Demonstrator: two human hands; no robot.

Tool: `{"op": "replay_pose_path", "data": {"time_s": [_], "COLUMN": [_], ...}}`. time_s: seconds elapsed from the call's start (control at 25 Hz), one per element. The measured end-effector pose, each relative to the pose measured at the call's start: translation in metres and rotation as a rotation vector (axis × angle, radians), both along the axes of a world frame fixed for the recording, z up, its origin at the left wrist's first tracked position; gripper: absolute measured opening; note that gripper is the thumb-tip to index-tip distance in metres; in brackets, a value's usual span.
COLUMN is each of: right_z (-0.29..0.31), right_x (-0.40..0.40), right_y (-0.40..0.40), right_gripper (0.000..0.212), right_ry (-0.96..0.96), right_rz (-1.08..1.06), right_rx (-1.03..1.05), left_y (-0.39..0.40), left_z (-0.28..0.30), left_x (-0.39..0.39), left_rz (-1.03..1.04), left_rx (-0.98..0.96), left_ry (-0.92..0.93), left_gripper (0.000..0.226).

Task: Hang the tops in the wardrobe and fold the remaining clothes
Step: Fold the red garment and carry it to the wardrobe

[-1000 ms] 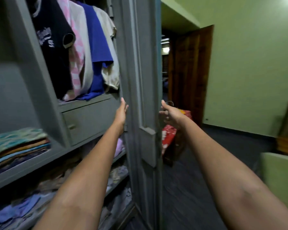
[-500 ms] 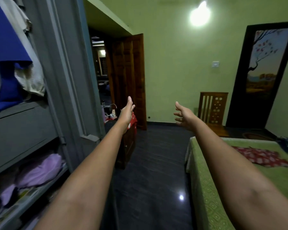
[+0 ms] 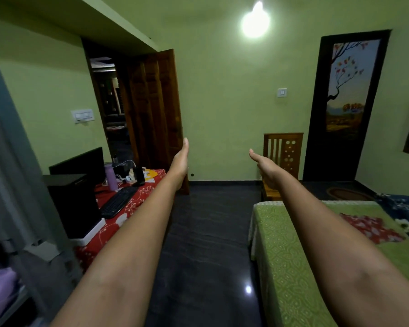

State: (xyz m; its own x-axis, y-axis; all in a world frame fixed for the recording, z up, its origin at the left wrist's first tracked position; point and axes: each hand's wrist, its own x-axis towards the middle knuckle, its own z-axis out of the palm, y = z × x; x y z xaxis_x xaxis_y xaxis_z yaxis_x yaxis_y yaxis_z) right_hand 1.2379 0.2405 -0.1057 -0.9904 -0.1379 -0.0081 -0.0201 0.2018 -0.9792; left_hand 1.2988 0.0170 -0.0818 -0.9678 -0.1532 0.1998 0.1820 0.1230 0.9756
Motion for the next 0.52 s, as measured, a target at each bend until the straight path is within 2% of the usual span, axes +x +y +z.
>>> {"op": "replay_pose_path", "data": {"time_s": [0.24,0.36,0.52], "right_z": [0.028,0.005,-0.022], "right_x": [-0.131,-0.192,-0.284], "right_y": [0.009,0.009,0.017], "right_gripper": [0.073,0.086,0.088], "right_ry": [0.026,-0.036,-0.079], "right_rz": [0.033,0.047,0.012], "right_rx": [-0.006,0.014,0.037], "left_y": [0.003,0.003,0.001], "left_z": [0.009,-0.006,-0.019], "left_x": [-0.140,-0.205,-0.300], "left_rz": [0.044,0.036,0.029], "left_rx": [0.035,0.035,0.042], "left_ry": [0.026,-0.019,-0.047], "left_gripper": [0.072,0.073,0.074]}}
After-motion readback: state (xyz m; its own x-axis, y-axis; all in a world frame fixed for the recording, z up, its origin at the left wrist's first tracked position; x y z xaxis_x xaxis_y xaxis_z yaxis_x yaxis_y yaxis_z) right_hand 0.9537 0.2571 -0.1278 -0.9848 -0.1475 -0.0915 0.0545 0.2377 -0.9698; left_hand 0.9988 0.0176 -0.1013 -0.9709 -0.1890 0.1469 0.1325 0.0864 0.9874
